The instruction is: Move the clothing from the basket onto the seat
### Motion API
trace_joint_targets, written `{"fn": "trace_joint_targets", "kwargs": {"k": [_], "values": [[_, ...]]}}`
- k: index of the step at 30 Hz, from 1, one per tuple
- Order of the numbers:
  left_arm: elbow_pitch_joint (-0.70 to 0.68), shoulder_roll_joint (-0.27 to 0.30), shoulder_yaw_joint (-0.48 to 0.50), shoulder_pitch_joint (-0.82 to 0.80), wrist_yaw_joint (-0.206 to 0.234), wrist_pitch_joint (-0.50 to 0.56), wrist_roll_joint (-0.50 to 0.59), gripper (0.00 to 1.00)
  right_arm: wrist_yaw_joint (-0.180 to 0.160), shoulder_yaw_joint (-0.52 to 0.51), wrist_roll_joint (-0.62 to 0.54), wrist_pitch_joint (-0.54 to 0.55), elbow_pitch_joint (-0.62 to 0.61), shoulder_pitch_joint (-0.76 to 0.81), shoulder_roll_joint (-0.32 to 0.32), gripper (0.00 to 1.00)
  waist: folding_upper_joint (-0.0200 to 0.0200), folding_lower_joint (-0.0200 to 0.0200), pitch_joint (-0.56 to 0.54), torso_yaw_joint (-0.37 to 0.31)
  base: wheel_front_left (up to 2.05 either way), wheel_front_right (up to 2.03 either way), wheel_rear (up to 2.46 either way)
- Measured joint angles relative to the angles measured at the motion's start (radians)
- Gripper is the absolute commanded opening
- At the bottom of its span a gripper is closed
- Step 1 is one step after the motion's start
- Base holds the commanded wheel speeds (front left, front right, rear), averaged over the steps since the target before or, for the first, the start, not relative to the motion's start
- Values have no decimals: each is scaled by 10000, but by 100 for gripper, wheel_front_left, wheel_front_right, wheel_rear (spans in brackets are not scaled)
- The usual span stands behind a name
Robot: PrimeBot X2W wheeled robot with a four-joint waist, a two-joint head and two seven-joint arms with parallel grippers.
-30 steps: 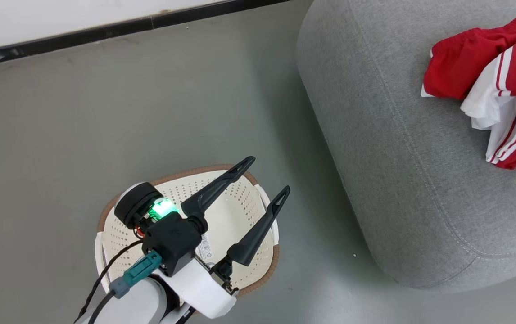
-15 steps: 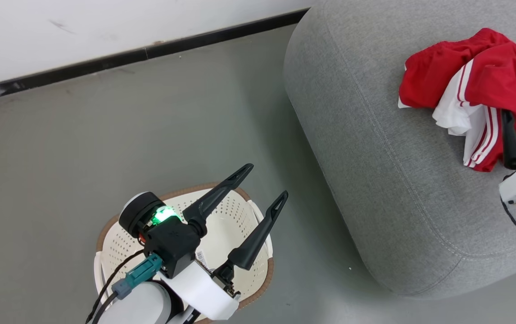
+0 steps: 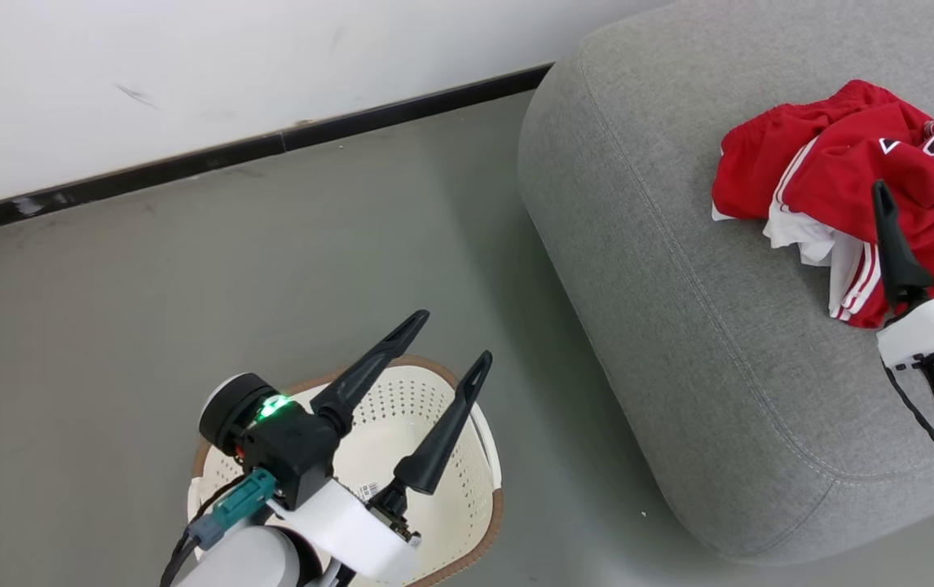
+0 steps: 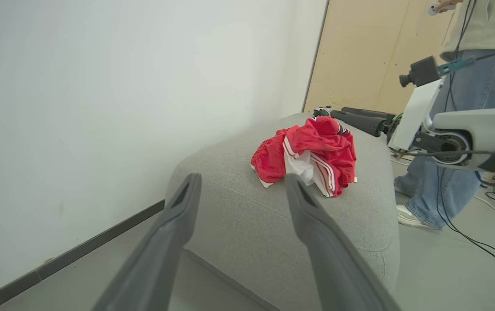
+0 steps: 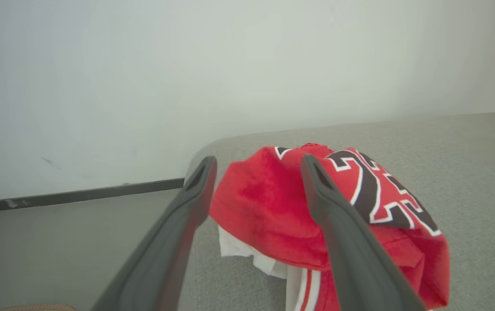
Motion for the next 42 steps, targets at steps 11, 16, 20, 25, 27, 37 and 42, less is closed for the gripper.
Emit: {"fn": "trace_joint_targets", "kwargs": {"k": [11,16,20,25,27,37,42], "values": [[410,-25,853,581,692,-100,-301,100,0,213,-253,-2,-688,7,504,100,0,0,-428,469,0,0,0],[520,-6,1406,934,1083,-176,-495,100,0,445,-414,-2,-1024,21,675,100,0,0,-616,780,0,0,0],[583,21,1741,1276,1312,-176,-577,100,0,596,-579,-2,-1258,40,842,100,0,0,-766,1053,0,0,0],[631,29,2115,1625,1551,-182,-619,100,0,696,-767,2,-1388,211,993,100,0,0,-946,1404,0,0,0],[652,36,2211,1713,1615,-186,-619,100,0,713,-865,2,-1421,299,1072,100,0,0,-1014,1542,0,0,0],[650,-157,2932,2124,2094,-188,-608,100,0,713,-1218,48,-1657,763,1618,100,0,0,-1356,2204,0,0,0],[646,-207,3045,2352,2194,-188,-474,100,0,558,-1588,48,-1716,999,1854,100,0,0,-1542,2495,0,0,0]]}}
